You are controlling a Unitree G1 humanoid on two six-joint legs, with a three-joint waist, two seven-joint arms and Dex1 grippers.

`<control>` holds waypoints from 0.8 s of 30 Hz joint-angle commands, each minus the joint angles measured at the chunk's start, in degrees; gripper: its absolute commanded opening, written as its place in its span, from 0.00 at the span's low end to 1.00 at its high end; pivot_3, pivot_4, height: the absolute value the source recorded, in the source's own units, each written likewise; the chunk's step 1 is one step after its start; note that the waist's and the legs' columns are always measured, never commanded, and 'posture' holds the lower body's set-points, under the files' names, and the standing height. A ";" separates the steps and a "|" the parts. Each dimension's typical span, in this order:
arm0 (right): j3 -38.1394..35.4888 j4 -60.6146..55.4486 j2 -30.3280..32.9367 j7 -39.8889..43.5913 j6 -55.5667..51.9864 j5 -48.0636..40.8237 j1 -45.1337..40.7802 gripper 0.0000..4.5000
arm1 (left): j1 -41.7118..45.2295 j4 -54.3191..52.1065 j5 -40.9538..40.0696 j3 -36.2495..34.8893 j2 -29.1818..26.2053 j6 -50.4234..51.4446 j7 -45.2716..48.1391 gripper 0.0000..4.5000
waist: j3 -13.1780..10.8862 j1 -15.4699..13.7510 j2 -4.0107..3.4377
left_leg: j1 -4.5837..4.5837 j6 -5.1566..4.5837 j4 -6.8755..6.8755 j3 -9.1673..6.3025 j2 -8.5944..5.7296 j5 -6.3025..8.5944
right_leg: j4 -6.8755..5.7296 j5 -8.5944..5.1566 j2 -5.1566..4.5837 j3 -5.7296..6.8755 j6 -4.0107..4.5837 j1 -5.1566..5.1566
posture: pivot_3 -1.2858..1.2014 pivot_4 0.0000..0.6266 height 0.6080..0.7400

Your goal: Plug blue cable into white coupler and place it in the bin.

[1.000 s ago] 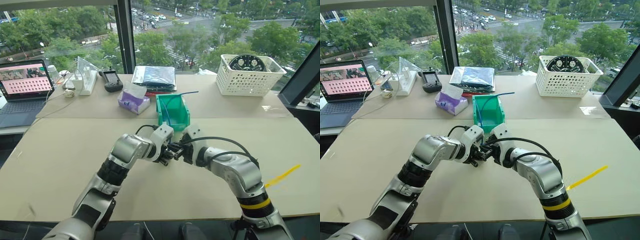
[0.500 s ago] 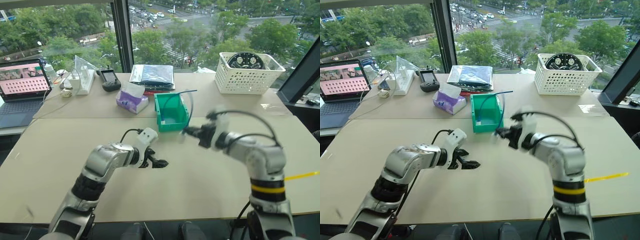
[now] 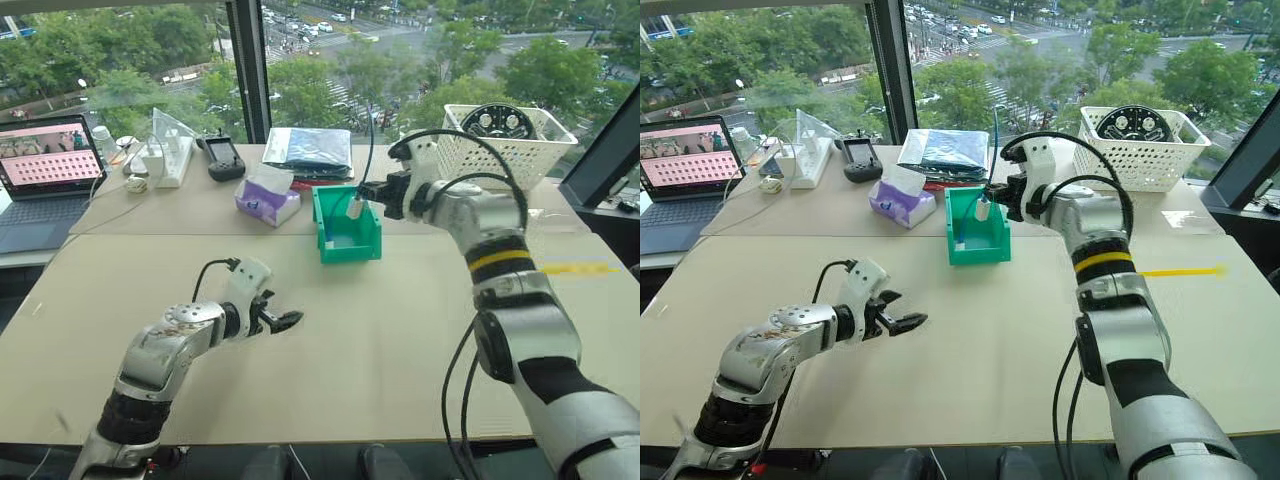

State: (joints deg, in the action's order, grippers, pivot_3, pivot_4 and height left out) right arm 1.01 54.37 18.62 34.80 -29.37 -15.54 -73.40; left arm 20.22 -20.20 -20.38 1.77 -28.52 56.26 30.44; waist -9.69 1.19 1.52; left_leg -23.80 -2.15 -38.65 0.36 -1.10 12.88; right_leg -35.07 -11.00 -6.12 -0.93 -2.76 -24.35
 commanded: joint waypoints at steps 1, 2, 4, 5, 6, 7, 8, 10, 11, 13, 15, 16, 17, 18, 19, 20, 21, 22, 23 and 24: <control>-1.86 7.92 -0.62 1.01 8.29 2.19 -3.83 0.20 | -1.96 -3.36 -0.37 -2.31 -0.02 -2.59 -0.80 1.00 | 0.00 -0.14 -0.01 | 0.00 0.03 0.06 -0.01 0.00 0.00 | -0.01 0.00 -0.01 0.01 0.00 -0.01 | 0.52 0.24 1.00; -2.43 9.15 -0.85 1.17 9.15 2.19 -4.33 0.24 | -2.50 -3.62 -0.43 -2.42 -0.35 -2.98 -0.59 1.00 | 0.00 -0.12 -0.01 | -0.01 0.07 0.13 -0.02 -0.03 0.00 | -0.01 0.00 -0.05 0.02 0.00 -0.03 | 0.52 0.24 1.00; -3.35 10.07 -0.86 2.13 9.95 2.09 -4.93 0.40 | -3.41 -3.63 -0.81 -3.35 -0.87 -4.77 0.40 1.00 | -0.01 -0.11 -0.01 | -0.01 0.20 0.36 -0.02 -0.06 -0.08 | -0.02 0.02 -0.09 0.02 -0.01 -0.04 | 0.52 0.24 1.00; -3.71 10.28 -0.83 2.57 10.12 2.13 -5.11 0.47 | -3.64 -3.35 -1.05 -3.86 -1.01 -5.40 0.76 1.00 | -0.01 -0.08 -0.02 | -0.02 0.22 0.42 -0.02 -0.06 -0.09 | -0.01 0.02 -0.09 0.03 -0.01 -0.06 | 0.52 0.24 1.00; -4.09 10.15 -0.71 3.05 10.20 2.11 -5.13 0.56 | -3.93 -2.91 -0.70 -3.71 -1.85 -6.55 1.55 1.00 | -0.01 -0.02 -0.02 | -0.02 0.23 0.48 -0.02 -0.06 -0.09 | -0.01 0.02 -0.09 0.03 -0.01 -0.09 | 0.52 0.24 1.00; -4.67 9.48 -0.49 3.61 9.89 1.72 -4.98 0.63 | -4.46 -2.40 -0.18 -3.46 -2.92 -8.68 2.95 1.00 | -0.01 0.03 -0.02 | -0.02 0.25 0.54 -0.02 -0.06 -0.09 | -0.01 0.02 -0.09 0.04 0.00 -0.12 | 0.52 0.24 1.00; -5.23 8.29 -0.15 4.30 9.29 1.23 -4.62 0.71 | -4.94 -1.85 -0.27 -3.80 -3.51 -9.66 3.81 1.00 | -0.01 0.07 -0.02 | -0.02 0.28 0.61 -0.03 -0.06 -0.11 | 0.00 0.02 -0.08 0.06 0.00 -0.14 | 0.52 0.24 1.00; -6.35 2.64 1.32 6.49 6.40 -0.30 -2.71 0.86 | -4.64 0.25 0.38 -4.56 -4.70 -10.93 3.94 1.00 | -0.02 0.12 -0.03 | -0.02 0.36 0.72 -0.04 -0.06 -0.16 | 0.02 0.03 -0.08 0.07 0.02 -0.18 | 0.52 0.24 1.00; -6.75 -0.05 1.89 7.33 4.93 -0.92 -1.79 0.92 | -4.23 1.21 0.74 -4.94 -4.97 -11.35 3.56 1.00 | -0.03 0.00 -0.05 | -0.02 0.36 0.74 -0.04 -0.06 -0.16 | 0.02 0.03 -0.08 0.07 0.02 -0.18 | 0.52 0.24 1.00; -7.14 -15.57 5.18 10.19 -1.63 -3.95 5.06 1.00 | -1.10 3.00 -1.52 -7.72 -3.40 -12.82 3.28 1.00 | -0.03 -0.60 -0.05 | -0.03 0.37 0.74 -0.07 -0.06 -0.17 | 0.04 0.03 -0.08 0.11 0.02 -0.18 | 0.52 0.24 1.00; -7.22 -28.65 7.87 11.70 -6.46 -6.33 11.46 1.00 | 1.14 4.32 -2.36 -8.97 -2.12 -13.88 2.84 1.00 | -0.03 -0.97 -0.04 | -0.08 0.37 0.73 -0.25 -0.06 -0.17 | 0.08 0.02 -0.10 0.29 0.02 -0.10 | 0.52 0.24 1.00; -7.24 -32.51 8.47 11.66 -7.98 -7.01 13.38 1.00 | 1.67 4.87 -2.29 -9.15 -1.84 -14.19 2.67 1.00 | -0.03 -1.16 -0.04 | -0.10 0.37 0.73 -0.23 -0.09 -0.17 | 0.08 0.03 -0.12 0.28 0.01 -0.10 | 0.52 0.24 1.00; -7.66 -40.07 10.71 12.34 -9.36 -8.12 18.19 1.00 | 3.19 5.86 -2.53 -9.58 -0.96 -14.75 2.21 1.00 | -0.03 -1.06 -0.04 | -0.10 0.36 0.72 -0.25 -0.10 -0.16 | 0.08 0.02 -0.14 0.30 0.01 -0.09 | 0.52 0.24 1.00; -9.03 -47.67 13.15 13.10 -11.10 -9.84 23.52 1.00 | 4.70 6.75 -2.75 -9.85 -0.02 -14.99 1.49 1.00 | -0.03 -1.20 -0.04 | -0.09 0.35 0.72 -0.20 -0.10 -0.16 | 0.11 0.03 -0.14 0.27 0.01 -0.10 | 0.52 0.24 1.00; -9.90 -53.29 14.58 13.07 -12.59 -11.20 27.21 1.00 | 5.62 7.54 -2.93 -10.27 0.38 -15.27 1.33 1.00 | -0.02 -1.65 -0.03 | -0.11 0.34 0.72 -0.23 -0.13 -0.16 | 0.07 0.02 -0.16 0.29 0.00 -0.08 | 0.52 0.24 1.00; -11.32 -59.68 16.82 13.36 -13.59 -12.34 32.99 1.00 | 6.36 7.93 -2.65 -9.95 0.74 -15.54 1.11 1.00 | -0.02 -1.74 -0.02 | -0.10 0.34 0.72 -0.29 -0.12 -0.15 | 0.10 0.02 -0.16 0.38 0.00 -0.03 | 0.52 0.24 1.00; -12.41 -64.14 18.47 13.46 -13.47 -12.53 38.05 1.00 | 6.66 8.20 -2.94 -9.55 0.75 -15.43 1.81 1.00 | -0.02 -1.84 -0.03 | -0.11 0.31 0.72 -0.25 -0.12 -0.14 | 0.12 0.02 -0.16 0.35 0.00 -0.04 | 0.52 0.24 1.00; -13.51 -67.90 19.75 13.07 -13.07 -12.15 43.70 1.00 | 6.80 8.54 -2.91 -8.95 0.46 -15.47 2.64 1.00 | -0.02 -1.85 -0.03 | -0.14 0.29 0.72 -0.24 -0.16 -0.13 | 0.12 0.00 -0.18 0.34 -0.03 -0.05 | 0.52 0.24 1.00; -14.30 -70.86 20.89 12.49 -11.72 -10.74 50.07 1.00 | 7.20 9.60 -2.57 -8.35 0.39 -15.48 2.94 1.00 | -0.02 -1.84 -0.03 | -0.14 0.27 0.72 -0.23 -0.16 -0.12 | 0.13 0.00 -0.18 0.33 -0.03 -0.04 | 0.52 0.24 1.00; -14.72 -72.53 21.49 11.84 -10.79 -9.87 54.02 1.00 | 7.45 10.41 -2.34 -8.02 0.33 -15.51 3.09 1.00 | -0.02 -1.83 -0.02 | -0.13 0.27 0.72 -0.21 -0.17 -0.11 | 0.13 -0.01 -0.19 0.32 -0.04 -0.02 | 0.52 0.24 1.00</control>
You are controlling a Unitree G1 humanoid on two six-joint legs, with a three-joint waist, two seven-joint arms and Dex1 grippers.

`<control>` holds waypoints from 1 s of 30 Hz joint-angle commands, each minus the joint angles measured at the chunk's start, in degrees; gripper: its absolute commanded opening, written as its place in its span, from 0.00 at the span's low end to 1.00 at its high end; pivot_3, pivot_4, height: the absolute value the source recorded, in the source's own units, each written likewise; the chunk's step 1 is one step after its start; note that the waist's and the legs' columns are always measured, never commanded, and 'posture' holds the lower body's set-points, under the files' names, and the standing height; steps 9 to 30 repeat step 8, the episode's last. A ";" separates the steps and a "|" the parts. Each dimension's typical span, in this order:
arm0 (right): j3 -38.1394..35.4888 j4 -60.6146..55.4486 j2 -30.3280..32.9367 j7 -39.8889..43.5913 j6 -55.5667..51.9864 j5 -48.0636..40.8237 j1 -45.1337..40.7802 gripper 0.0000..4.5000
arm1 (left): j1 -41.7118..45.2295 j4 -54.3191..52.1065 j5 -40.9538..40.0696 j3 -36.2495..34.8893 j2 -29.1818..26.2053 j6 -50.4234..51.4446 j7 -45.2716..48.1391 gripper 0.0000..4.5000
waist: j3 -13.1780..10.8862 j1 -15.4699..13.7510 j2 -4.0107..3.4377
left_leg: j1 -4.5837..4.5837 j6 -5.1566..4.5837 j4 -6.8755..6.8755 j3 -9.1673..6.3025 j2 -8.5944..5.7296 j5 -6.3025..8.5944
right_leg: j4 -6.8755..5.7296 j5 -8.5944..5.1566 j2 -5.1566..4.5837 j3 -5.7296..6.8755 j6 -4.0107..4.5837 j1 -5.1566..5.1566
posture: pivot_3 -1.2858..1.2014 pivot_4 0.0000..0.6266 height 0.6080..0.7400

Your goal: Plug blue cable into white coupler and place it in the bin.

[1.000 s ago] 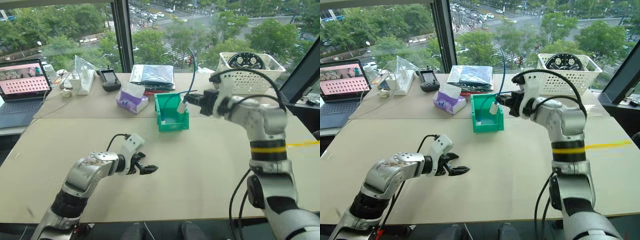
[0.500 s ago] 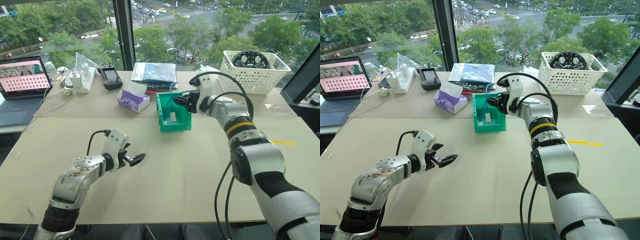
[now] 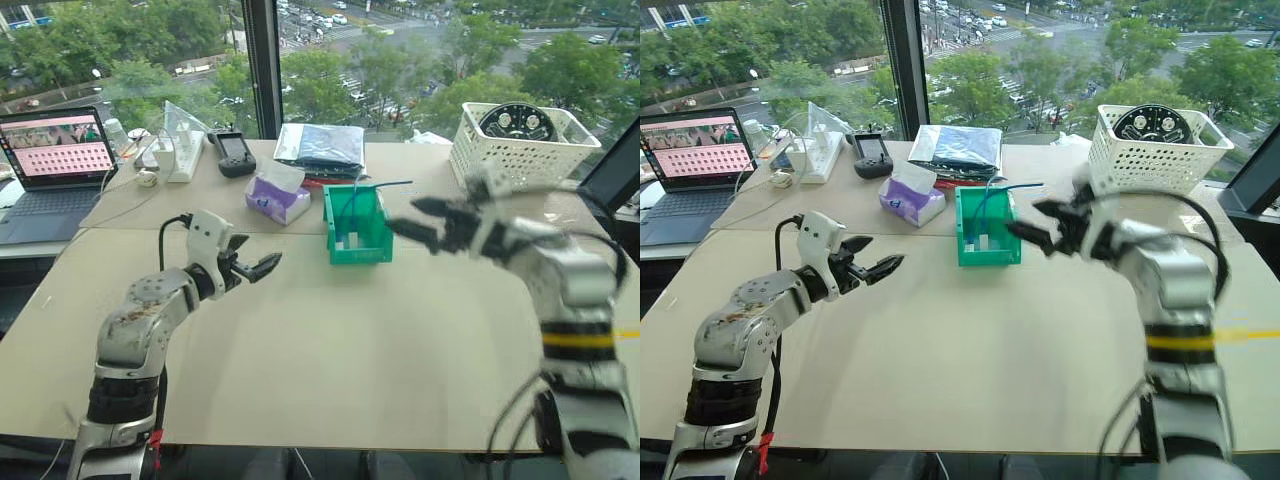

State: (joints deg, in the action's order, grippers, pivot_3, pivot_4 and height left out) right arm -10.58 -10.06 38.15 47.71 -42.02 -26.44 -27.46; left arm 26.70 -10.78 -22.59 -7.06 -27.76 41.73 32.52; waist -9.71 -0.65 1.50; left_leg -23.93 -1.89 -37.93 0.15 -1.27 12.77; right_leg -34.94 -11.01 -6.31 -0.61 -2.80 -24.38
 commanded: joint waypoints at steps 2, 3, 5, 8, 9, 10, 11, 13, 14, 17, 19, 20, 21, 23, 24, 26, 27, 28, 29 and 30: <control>-3.30 -9.70 1.54 -3.38 3.30 2.10 11.69 1.00 | 1.28 2.10 0.12 0.96 -0.45 -1.82 1.29 1.00 | -0.01 0.67 0.02 | 0.10 -0.01 -0.03 0.09 0.00 -0.01 | 0.00 -0.01 0.01 -0.08 -0.02 0.06 | 0.52 0.24 1.00; -3.34 -9.89 0.55 -4.63 3.41 1.99 12.56 1.00 | 1.45 2.78 0.13 1.25 -0.32 -2.28 1.74 1.00 | -0.02 1.25 0.02 | 0.13 -0.01 -0.07 0.19 0.02 -0.01 | 0.00 -0.01 0.03 -0.19 -0.02 0.04 | 0.52 0.24 1.00; -3.83 -9.98 -2.23 -7.24 3.53 1.13 13.72 1.00 | 1.57 3.97 -0.02 1.85 -0.25 -2.95 2.83 1.00 | -0.04 1.84 0.05 | 0.31 0.02 -0.27 0.28 0.08 -0.06 | -0.03 -0.03 0.05 -0.31 -0.03 0.07 | 0.52 0.24 1.00; -3.19 -9.75 -3.65 -9.30 4.38 1.91 13.94 1.00 | 2.14 5.48 0.28 2.42 -0.80 -3.35 3.66 1.00 | -0.05 1.93 0.08 | 0.56 0.18 -0.30 0.29 0.24 -0.30 | -0.04 -0.21 0.31 -0.31 -0.26 0.24 | 0.52 0.24 1.00; -3.19 -9.75 -3.65 -9.30 4.38 1.91 13.94 1.00 | 2.14 5.48 0.28 2.42 -0.80 -3.35 3.66 1.00 | -0.05 1.93 0.08 | 0.56 0.18 -0.30 0.29 0.24 -0.30 | -0.04 -0.21 0.31 -0.31 -0.26 0.24 | 0.52 0.24 1.00; -3.19 -9.75 -3.65 -9.30 4.38 1.91 13.94 1.00 | 2.14 5.48 0.28 2.42 -0.80 -3.35 3.66 1.00 | -0.05 1.93 0.08 | 0.56 0.18 -0.30 0.29 0.24 -0.30 | -0.04 -0.21 0.31 -0.31 -0.26 0.24 | 0.52 0.24 1.00; -3.19 -9.75 -3.65 -9.30 4.38 1.91 13.94 1.00 | 2.14 5.48 0.28 2.42 -0.80 -3.35 3.66 1.00 | -0.05 1.93 0.08 | 0.56 0.18 -0.30 0.29 0.24 -0.30 | -0.04 -0.21 0.31 -0.31 -0.26 0.24 | 0.52 0.24 1.00; -3.19 -9.75 -3.65 -9.30 4.38 1.91 13.94 1.00 | 2.14 5.48 0.28 2.42 -0.80 -3.35 3.66 1.00 | -0.05 1.93 0.08 | 0.56 0.18 -0.30 0.29 0.24 -0.30 | -0.04 -0.21 0.31 -0.31 -0.26 0.24 | 0.52 0.24 1.00; -3.19 -9.75 -3.65 -9.30 4.38 1.91 13.94 1.00 | 2.14 5.48 0.28 2.42 -0.80 -3.35 3.66 1.00 | -0.05 1.93 0.08 | 0.56 0.18 -0.30 0.29 0.24 -0.30 | -0.04 -0.21 0.31 -0.31 -0.26 0.24 | 0.52 0.24 1.00; -3.19 -9.75 -3.65 -9.30 4.38 1.91 13.94 1.00 | 2.14 5.48 0.28 2.42 -0.80 -3.35 3.66 1.00 | -0.05 1.93 0.08 | 0.56 0.18 -0.30 0.29 0.24 -0.30 | -0.04 -0.21 0.31 -0.31 -0.26 0.24 | 0.52 0.24 1.00; -3.19 -9.75 -3.65 -9.30 4.38 1.91 13.94 1.00 | 2.14 5.48 0.28 2.42 -0.80 -3.35 3.66 1.00 | -0.05 1.93 0.08 | 0.56 0.18 -0.30 0.29 0.24 -0.30 | -0.04 -0.21 0.31 -0.31 -0.26 0.24 | 0.52 0.24 1.00; -3.19 -9.75 -3.65 -9.30 4.38 1.91 13.94 1.00 | 2.14 5.48 0.28 2.42 -0.80 -3.35 3.66 1.00 | -0.05 1.93 0.08 | 0.56 0.18 -0.30 0.29 0.24 -0.30 | -0.04 -0.21 0.31 -0.31 -0.26 0.24 | 0.52 0.24 1.00; -3.19 -9.75 -3.65 -9.30 4.38 1.91 13.94 1.00 | 2.14 5.48 0.28 2.42 -0.80 -3.35 3.66 1.00 | -0.05 1.93 0.08 | 0.56 0.18 -0.30 0.29 0.24 -0.30 | -0.04 -0.21 0.31 -0.31 -0.26 0.24 | 0.52 0.24 1.00; -3.19 -9.75 -3.65 -9.30 4.38 1.91 13.94 1.00 | 2.14 5.48 0.28 2.42 -0.80 -3.35 3.66 1.00 | -0.05 1.93 0.08 | 0.56 0.18 -0.30 0.29 0.24 -0.30 | -0.04 -0.21 0.31 -0.31 -0.26 0.24 | 0.52 0.24 1.00; -3.19 -9.75 -3.65 -9.30 4.38 1.91 13.94 1.00 | 2.14 5.48 0.28 2.42 -0.80 -3.35 3.66 1.00 | -0.05 1.93 0.08 | 0.56 0.18 -0.30 0.29 0.24 -0.30 | -0.04 -0.21 0.31 -0.31 -0.26 0.24 | 0.52 0.24 1.00; -3.19 -9.75 -3.65 -9.30 4.38 1.91 13.94 1.00 | 2.14 5.48 0.28 2.42 -0.80 -3.35 3.66 1.00 | -0.05 1.93 0.08 | 0.56 0.18 -0.30 0.29 0.24 -0.30 | -0.04 -0.21 0.31 -0.31 -0.26 0.24 | 0.52 0.24 1.00; -3.19 -9.75 -3.65 -9.30 4.38 1.91 13.94 1.00 | 2.14 5.48 0.28 2.42 -0.80 -3.35 3.66 1.00 | -0.05 1.93 0.08 | 0.56 0.18 -0.30 0.29 0.24 -0.30 | -0.04 -0.21 0.31 -0.31 -0.26 0.24 | 0.52 0.24 1.00; -3.19 -9.75 -3.65 -9.30 4.38 1.91 13.94 1.00 | 2.14 5.48 0.28 2.42 -0.80 -3.35 3.66 1.00 | -0.05 1.93 0.08 | 0.56 0.18 -0.30 0.29 0.24 -0.30 | -0.04 -0.21 0.31 -0.31 -0.26 0.24 | 0.52 0.24 1.00; -3.19 -9.75 -3.65 -9.30 4.38 1.91 13.94 1.00 | 2.14 5.48 0.28 2.42 -0.80 -3.35 3.66 1.00 | -0.05 1.93 0.08 | 0.56 0.18 -0.30 0.29 0.24 -0.30 | -0.04 -0.21 0.31 -0.31 -0.26 0.24 | 0.52 0.24 1.00; -3.19 -9.75 -3.65 -9.30 4.38 1.91 13.94 1.00 | 2.14 5.48 0.28 2.42 -0.80 -3.35 3.66 1.00 | -0.05 1.93 0.08 | 0.56 0.18 -0.30 0.29 0.24 -0.30 | -0.04 -0.21 0.31 -0.31 -0.26 0.24 | 0.52 0.24 1.00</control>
